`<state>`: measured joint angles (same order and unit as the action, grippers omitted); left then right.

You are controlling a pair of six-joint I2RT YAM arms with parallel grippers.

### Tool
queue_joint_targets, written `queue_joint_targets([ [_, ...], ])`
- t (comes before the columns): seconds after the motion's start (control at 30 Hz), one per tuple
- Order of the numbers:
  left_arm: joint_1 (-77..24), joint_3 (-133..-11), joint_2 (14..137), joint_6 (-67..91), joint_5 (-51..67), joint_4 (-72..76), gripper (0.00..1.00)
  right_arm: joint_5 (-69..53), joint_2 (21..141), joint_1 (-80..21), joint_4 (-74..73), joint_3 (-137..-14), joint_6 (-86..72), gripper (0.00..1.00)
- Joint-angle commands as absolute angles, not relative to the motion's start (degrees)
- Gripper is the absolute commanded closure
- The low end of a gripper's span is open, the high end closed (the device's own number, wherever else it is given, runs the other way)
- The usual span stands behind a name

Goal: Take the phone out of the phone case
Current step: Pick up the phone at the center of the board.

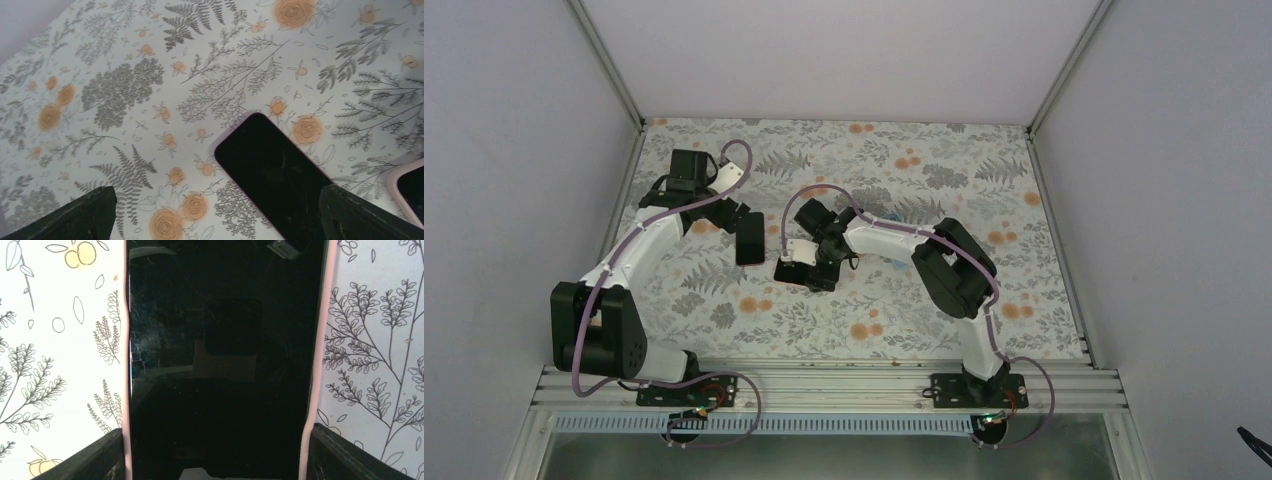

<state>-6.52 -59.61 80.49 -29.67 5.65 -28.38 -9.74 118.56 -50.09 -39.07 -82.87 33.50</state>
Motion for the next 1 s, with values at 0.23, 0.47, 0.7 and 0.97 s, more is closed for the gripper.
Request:
queue_joint_targets([
  [0.23, -6.12, -63.24, 84.86, -28.21, 32.76, -39.41, 0.0, -3.22, 111.11, -49.86, -33.7, -81.11, 32.89, 0.37],
  [0.47, -4.74, -69.94, 94.11, -29.76, 51.07, -48.28, 0.0, -0.17, 107.49, -49.27, -33.31, -85.02, 33.21, 0.37],
  [0.7, -3.78, -76.28, 101.12, -33.42, 58.79, -54.0, 0.0, 0.38, 109.51, -49.02, -32.77, -89.4, 32.92, 0.37],
  [0.97, -3.76, -77.37, 105.69, -37.41, 61.78, -57.83, 0.0, 1.29, 111.0, -48.79, -31.39, -93.0, 32.69, 0.37],
])
